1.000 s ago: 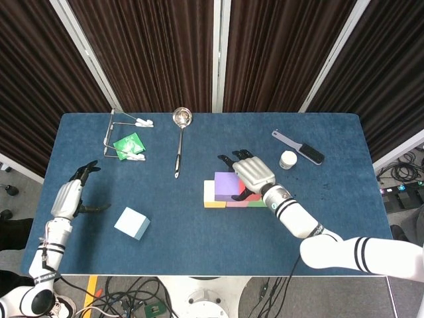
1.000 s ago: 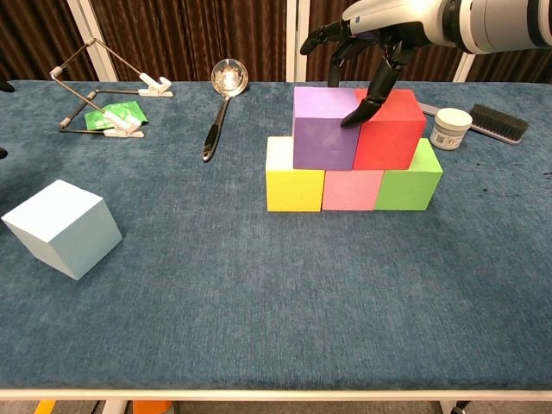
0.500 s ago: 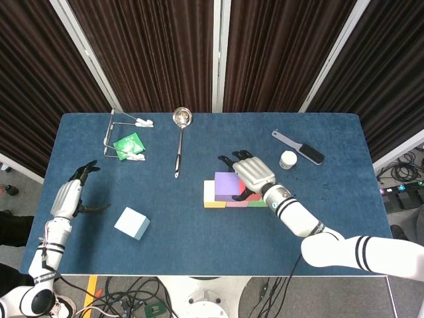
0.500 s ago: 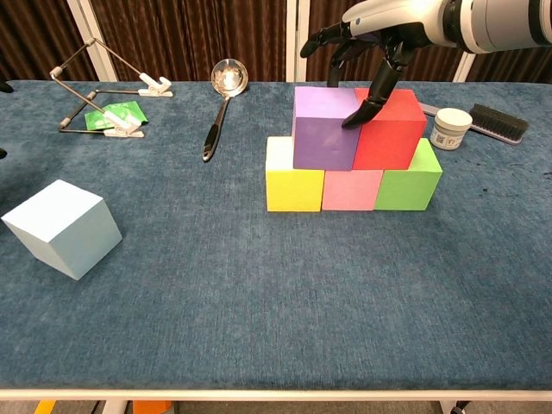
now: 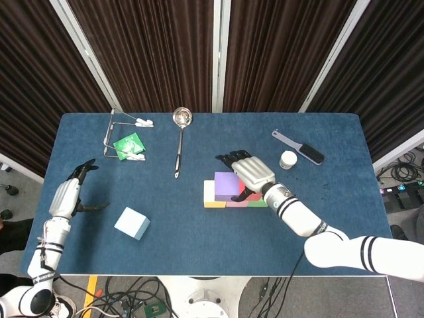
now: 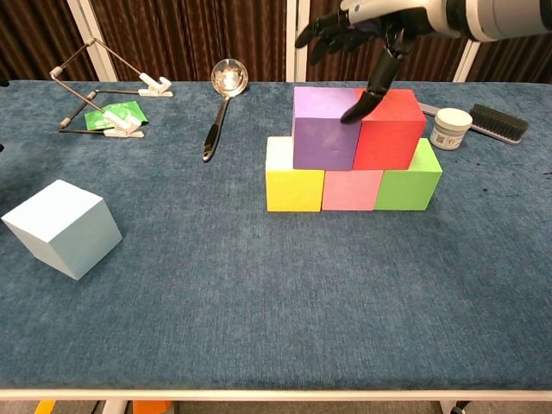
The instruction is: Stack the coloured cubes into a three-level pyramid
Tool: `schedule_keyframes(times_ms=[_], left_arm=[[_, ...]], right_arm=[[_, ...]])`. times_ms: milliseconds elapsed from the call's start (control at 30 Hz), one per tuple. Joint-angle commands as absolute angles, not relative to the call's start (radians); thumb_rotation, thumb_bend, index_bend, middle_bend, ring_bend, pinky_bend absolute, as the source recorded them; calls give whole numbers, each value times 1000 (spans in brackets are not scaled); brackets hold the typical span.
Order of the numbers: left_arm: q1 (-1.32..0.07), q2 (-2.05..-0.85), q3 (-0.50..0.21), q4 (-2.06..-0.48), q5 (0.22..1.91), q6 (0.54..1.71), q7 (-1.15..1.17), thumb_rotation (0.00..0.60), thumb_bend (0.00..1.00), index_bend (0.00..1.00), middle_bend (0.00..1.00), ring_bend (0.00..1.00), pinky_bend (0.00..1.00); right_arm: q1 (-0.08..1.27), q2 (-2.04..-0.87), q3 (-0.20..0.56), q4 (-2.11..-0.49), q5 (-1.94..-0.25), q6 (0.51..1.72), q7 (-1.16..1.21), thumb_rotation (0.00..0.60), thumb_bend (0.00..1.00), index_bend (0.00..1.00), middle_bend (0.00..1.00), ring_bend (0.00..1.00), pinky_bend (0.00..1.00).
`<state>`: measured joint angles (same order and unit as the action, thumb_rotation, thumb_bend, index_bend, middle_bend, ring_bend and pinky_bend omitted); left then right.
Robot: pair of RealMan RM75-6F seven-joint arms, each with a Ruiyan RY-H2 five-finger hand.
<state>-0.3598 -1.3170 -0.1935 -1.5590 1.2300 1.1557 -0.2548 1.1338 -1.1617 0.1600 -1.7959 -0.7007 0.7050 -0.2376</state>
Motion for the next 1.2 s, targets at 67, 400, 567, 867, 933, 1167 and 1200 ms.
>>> schedule_keyframes(times_ms=[67,400,567,867,933,1167,1200], left_arm=[[-354,-1309,-190,-1576,1239,1163,-258,600,0,65,154,31,139],[-349,-1271,-213,-1676,1195,1180,-214,600,0,65,154,31,133],[-345,-1218,-163,-1770,1197,1146,-125,600,0,64,154,31,130],[-344,-1201,-83,-2014,1099,1165,177,600,0,56,154,17,110],[-358,-1218,-86,-2037,1081,1167,220,600,0,55,154,17,110],[-414,-1276,-50,-1827,1386,1152,210,600,0,51,153,0,108],[-424,-1269,-41,-1803,1416,1137,195,600,0,50,153,0,107]], right_arm=[[1101,-1134,190,-1819,-749,735,-192,600,61,0,79,0,0],[983,-1098,246,-1825,-937,802,-13,600,56,0,95,0,0],[943,-1080,257,-1822,-1001,818,40,600,55,0,95,0,0],[883,-1068,261,-1786,-1068,826,132,600,54,0,90,0,0],[871,-1068,261,-1776,-1084,825,154,600,54,0,89,0,0],[824,-1049,258,-1760,-1149,833,231,600,53,0,90,0,0],[819,-1044,259,-1759,-1154,834,238,600,53,0,90,0,0]])
